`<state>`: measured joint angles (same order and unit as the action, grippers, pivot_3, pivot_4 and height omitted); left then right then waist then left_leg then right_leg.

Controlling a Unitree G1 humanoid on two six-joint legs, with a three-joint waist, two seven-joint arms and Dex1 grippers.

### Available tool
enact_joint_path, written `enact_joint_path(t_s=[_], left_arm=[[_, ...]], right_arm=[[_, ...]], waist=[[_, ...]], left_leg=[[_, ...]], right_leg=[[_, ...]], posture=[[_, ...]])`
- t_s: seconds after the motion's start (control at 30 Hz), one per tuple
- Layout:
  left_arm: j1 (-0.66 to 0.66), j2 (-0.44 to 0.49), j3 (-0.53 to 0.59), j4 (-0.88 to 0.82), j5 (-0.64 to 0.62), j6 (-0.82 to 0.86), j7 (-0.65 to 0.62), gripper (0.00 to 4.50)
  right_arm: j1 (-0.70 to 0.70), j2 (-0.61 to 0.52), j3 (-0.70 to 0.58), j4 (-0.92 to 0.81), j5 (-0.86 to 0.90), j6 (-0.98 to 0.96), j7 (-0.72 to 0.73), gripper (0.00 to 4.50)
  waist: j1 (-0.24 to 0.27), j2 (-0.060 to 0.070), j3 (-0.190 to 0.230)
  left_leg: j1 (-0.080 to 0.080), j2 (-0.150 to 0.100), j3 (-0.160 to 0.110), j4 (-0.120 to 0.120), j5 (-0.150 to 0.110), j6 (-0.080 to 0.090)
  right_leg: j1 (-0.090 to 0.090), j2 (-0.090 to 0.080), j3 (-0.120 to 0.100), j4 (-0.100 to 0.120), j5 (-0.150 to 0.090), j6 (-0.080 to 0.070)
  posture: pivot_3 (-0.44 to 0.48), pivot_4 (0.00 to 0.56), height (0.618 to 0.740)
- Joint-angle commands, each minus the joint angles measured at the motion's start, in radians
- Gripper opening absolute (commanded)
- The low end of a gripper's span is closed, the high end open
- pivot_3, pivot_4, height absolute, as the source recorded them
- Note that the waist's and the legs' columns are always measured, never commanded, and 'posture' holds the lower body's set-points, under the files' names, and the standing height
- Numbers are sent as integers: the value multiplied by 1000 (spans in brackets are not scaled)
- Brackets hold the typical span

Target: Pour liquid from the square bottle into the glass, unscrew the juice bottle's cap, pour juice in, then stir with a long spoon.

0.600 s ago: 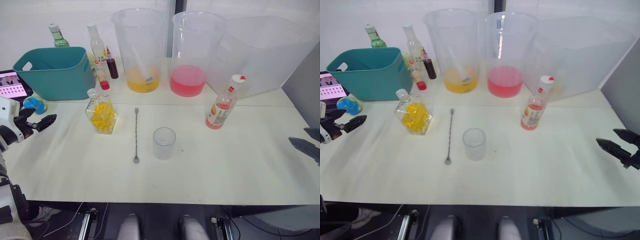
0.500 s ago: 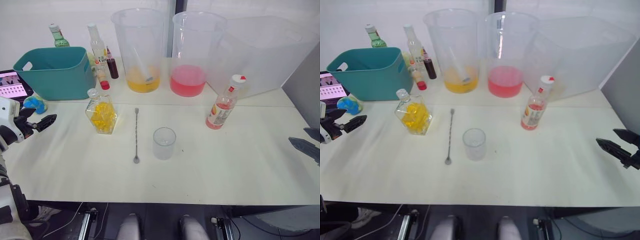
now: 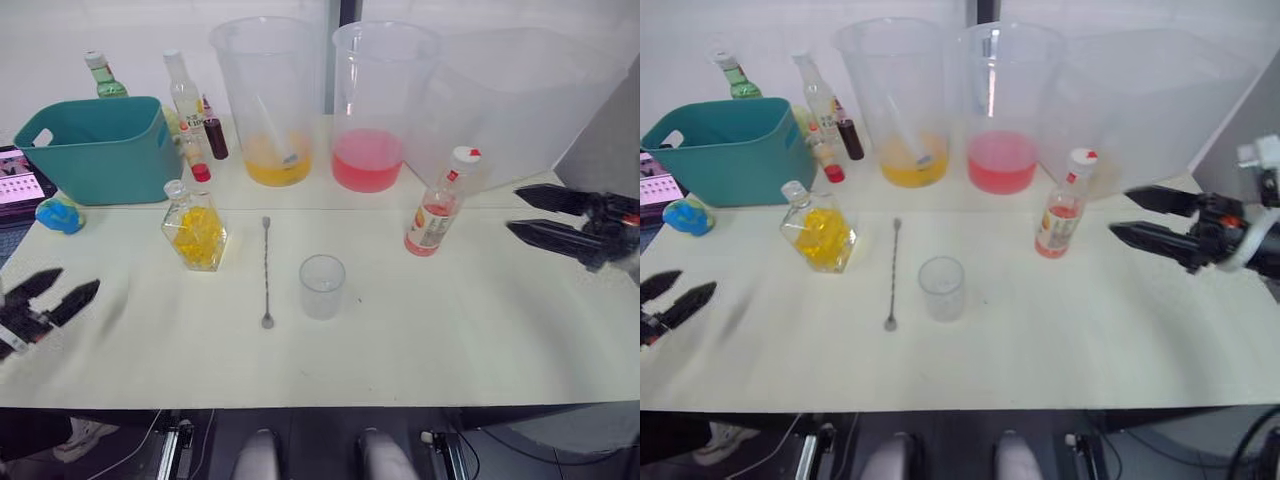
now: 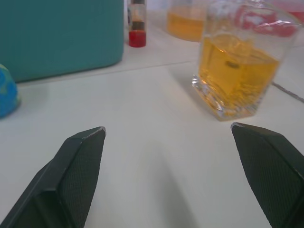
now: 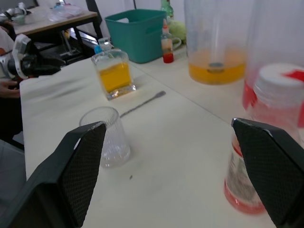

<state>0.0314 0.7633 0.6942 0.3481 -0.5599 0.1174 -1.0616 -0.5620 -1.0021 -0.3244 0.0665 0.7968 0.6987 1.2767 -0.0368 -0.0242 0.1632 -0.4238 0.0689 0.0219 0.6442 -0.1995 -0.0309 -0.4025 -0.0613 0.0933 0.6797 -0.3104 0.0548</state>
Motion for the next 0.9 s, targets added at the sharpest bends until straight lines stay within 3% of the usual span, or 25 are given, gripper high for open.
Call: enact_joint_path(t_s=[0.03,0.2,0.37,0.63,0.9], left_arm=[[117,-120,45,-307,-25,2,172,4476],[222,-319,-21,-571,-14,-1,341,4476],[213,-449,-176,-648,86,-25,458,4476],[21,-485,-309,-522,210,-67,595,4476],[-152,-489,-391,-313,264,-135,618,4476]], right_arm=[[-83,25,80,-38,-17,-17,30,4500],[-128,67,162,-44,-57,-52,62,4500],[-131,100,182,-92,-77,-69,35,4500],[-57,90,115,-218,-51,-9,-77,4500],[1,82,34,-268,-46,1,-178,4500]], waist=[[6,-1,0],[32,-4,0],[34,-3,-1],[36,-4,-1],[38,-4,-1]], left_leg=[[0,0,0,0,0,0],[0,-1,-1,1,0,0],[0,-1,-1,1,0,0],[0,-1,-2,1,0,0],[1,-2,-3,2,0,0]], right_leg=[[0,0,0,-1,0,0],[1,0,-1,-1,0,0],[2,1,0,-3,1,0],[3,1,0,-3,1,0],[4,1,-1,-4,1,0]], posture=[[0,150,728],[0,150,728],[0,150,728],[0,150,728],[0,150,728]])
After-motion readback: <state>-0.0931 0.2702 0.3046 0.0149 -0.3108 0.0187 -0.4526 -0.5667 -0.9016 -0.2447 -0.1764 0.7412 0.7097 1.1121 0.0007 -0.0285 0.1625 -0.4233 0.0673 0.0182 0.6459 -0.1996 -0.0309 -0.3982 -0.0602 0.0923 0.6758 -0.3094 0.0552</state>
